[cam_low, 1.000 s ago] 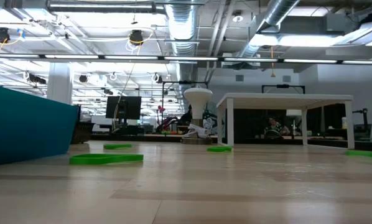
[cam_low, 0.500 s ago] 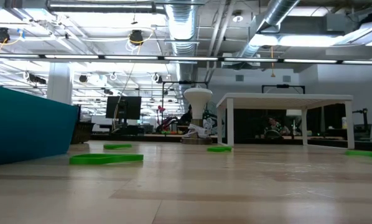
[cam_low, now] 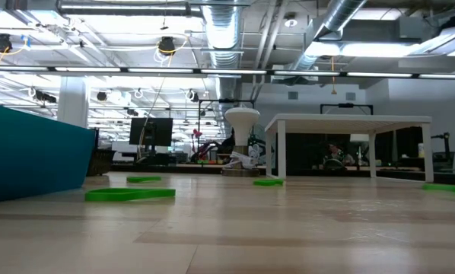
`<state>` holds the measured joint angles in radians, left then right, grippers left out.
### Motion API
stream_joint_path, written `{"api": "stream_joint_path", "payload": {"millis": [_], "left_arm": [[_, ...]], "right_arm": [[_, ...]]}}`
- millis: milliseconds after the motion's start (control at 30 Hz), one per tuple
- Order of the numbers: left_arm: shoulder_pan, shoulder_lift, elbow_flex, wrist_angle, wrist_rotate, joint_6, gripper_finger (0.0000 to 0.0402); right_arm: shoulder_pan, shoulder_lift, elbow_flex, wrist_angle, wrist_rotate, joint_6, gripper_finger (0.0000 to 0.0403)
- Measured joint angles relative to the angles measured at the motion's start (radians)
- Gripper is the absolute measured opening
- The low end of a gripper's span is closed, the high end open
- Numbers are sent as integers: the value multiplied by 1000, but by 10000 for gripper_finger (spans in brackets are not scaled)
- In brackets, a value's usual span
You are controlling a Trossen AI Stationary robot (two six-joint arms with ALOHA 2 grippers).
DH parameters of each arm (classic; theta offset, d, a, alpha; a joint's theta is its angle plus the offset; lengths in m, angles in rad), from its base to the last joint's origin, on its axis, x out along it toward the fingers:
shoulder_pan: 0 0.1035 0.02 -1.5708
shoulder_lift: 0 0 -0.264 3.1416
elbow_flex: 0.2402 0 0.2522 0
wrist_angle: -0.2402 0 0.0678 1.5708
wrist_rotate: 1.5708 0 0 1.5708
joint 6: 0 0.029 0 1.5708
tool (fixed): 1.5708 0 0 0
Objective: Pick & Place Office Desk Supplies
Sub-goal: Put the rubber band from the shelf into the black bin
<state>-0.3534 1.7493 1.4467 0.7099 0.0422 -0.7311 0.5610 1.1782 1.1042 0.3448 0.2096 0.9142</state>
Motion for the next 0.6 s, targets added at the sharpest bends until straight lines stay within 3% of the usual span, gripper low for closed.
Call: {"api": "stream_joint_path", "payload": {"millis": [300, 400, 600], "left_arm": [[-36, -18, 0, -201, 0, -15, 1], [-56, -50, -1, -377, 0, -59, 1], [-118, -166, 0, -995, -6, -233, 0]], "right_arm": [[0, 0, 0, 16, 1, -31, 67], [-2, 0, 0, 17, 1, -33, 97], [-11, 0, 0, 17, 1, -34, 149]]}}
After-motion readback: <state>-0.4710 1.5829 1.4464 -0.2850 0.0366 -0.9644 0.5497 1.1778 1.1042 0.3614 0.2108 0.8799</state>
